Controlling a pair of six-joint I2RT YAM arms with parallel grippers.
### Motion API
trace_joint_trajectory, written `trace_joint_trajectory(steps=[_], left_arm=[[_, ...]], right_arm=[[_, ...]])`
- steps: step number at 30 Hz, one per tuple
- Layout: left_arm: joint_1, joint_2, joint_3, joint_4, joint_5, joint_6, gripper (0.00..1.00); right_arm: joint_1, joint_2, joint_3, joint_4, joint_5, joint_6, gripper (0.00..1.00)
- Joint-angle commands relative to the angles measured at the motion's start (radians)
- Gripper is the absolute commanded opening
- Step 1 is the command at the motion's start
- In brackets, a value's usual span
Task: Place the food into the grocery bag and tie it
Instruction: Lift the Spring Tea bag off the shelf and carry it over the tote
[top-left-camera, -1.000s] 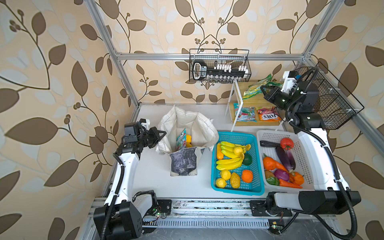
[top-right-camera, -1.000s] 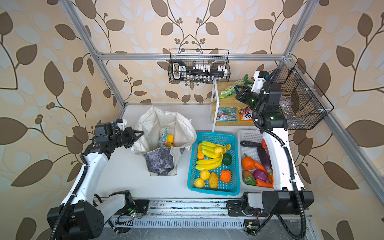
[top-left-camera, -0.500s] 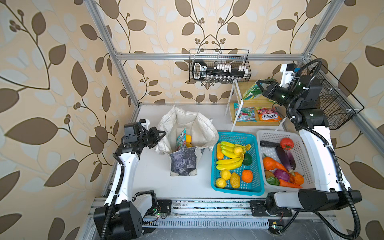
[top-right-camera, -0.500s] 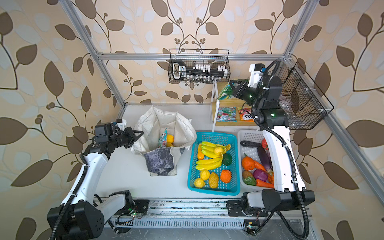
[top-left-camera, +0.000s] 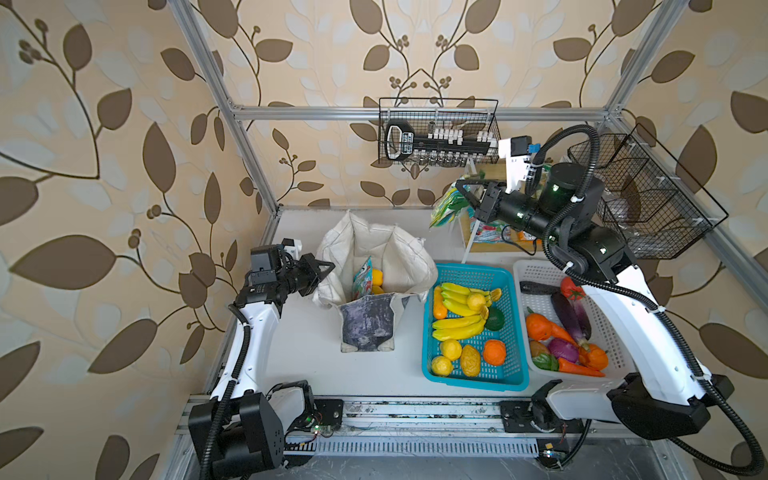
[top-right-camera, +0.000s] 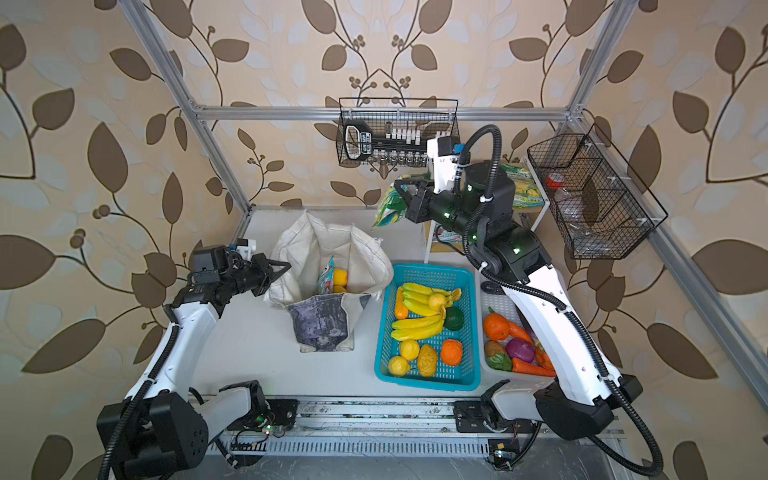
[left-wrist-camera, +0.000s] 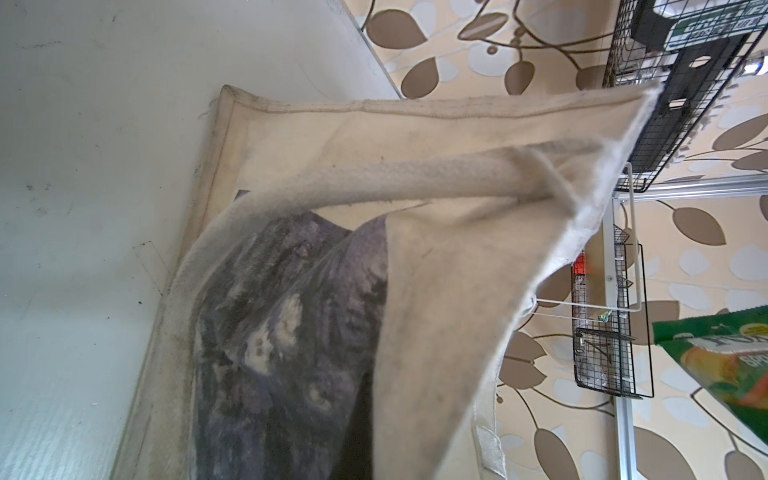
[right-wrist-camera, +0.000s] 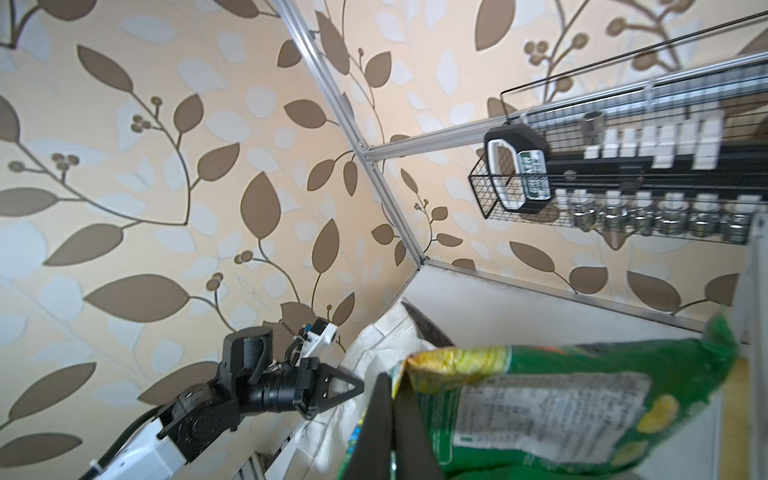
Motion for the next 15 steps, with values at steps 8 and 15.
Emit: trace_joint_trajectory(steps=[8,15], left_arm=[[0.006,-0.012,-0.006,0.009,0.011,0.008,0.0],[0.007,-0.009,-0.004,0.006,0.013,0.01,0.0]], right_arm=[[0.193,0.151,0.044,0.053,0.083,-0.047,0.0],[0.262,0.261,0.06,0.083,0.091,-0.038,0.0]])
